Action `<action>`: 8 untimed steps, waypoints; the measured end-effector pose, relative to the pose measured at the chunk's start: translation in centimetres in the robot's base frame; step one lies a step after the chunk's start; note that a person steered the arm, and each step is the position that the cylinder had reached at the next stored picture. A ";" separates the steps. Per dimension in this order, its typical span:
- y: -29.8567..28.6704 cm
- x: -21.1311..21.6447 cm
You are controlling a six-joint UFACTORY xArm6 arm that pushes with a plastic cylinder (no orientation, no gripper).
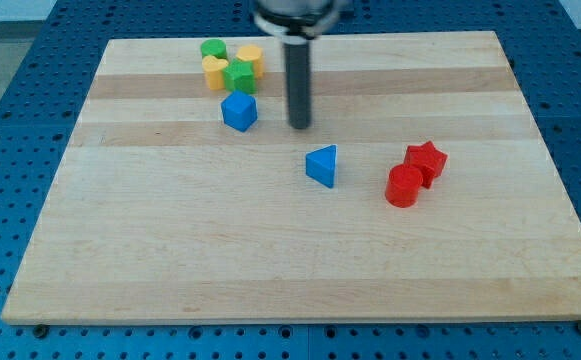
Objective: Push both the blue blocks into the group of blocks
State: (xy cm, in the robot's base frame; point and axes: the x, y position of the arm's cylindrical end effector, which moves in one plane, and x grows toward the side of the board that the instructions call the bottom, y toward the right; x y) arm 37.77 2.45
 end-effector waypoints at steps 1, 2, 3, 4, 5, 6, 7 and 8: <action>6.1 5.0; 5.6 6.6; 2.2 8.4; -6.9 8.2; -14.5 6.4; -18.7 4.6; -19.9 2.7; -19.1 3.0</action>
State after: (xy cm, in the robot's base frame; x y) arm 40.77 -16.69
